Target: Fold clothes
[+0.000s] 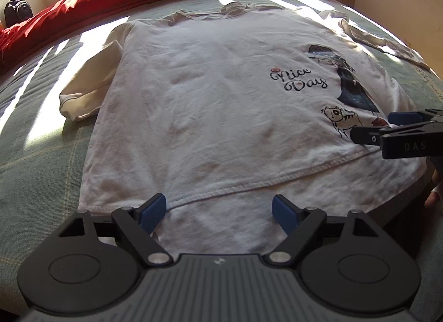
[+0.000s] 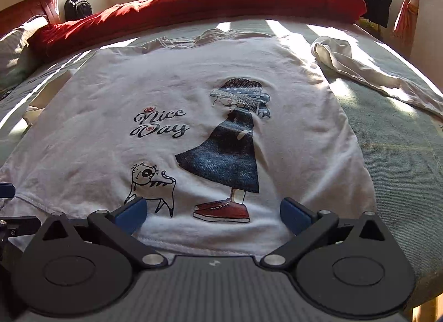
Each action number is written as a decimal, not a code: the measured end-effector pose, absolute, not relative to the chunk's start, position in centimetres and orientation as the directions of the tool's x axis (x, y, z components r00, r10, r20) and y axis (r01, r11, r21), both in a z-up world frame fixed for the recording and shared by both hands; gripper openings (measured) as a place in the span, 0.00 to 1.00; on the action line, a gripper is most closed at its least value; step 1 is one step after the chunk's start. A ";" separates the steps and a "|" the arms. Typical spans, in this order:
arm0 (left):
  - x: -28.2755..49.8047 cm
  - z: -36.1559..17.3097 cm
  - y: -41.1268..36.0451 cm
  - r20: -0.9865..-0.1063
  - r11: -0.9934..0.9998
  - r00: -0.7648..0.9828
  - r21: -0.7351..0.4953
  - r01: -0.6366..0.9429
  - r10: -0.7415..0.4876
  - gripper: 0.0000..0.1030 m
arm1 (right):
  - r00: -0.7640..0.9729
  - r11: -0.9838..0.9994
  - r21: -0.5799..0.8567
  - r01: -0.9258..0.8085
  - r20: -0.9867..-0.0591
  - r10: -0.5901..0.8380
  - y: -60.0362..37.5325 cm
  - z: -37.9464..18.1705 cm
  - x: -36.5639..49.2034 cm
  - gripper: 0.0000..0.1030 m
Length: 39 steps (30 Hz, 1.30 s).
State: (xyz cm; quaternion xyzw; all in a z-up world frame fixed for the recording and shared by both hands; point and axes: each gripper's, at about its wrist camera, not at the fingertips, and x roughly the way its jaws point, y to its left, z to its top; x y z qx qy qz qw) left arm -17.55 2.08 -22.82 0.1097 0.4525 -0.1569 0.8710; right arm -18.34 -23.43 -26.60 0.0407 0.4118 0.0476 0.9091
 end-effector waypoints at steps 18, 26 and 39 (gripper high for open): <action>-17.0 -20.3 4.0 -0.773 0.954 0.619 0.064 0.294 -0.139 0.81 | 0.666 0.981 0.086 -0.174 -0.723 0.182 -19.0 -24.2 -11.7 1.00; -16.8 -20.5 4.1 -0.779 0.956 0.614 0.067 0.285 -0.128 0.81 | 0.635 0.981 0.078 -0.175 -0.753 0.173 -18.1 -25.7 -12.6 1.00; -17.8 -19.5 4.2 -0.763 0.956 0.630 0.060 0.288 -0.142 0.81 | 0.620 0.985 0.076 -0.153 -0.769 0.155 -17.9 -25.6 -16.1 1.00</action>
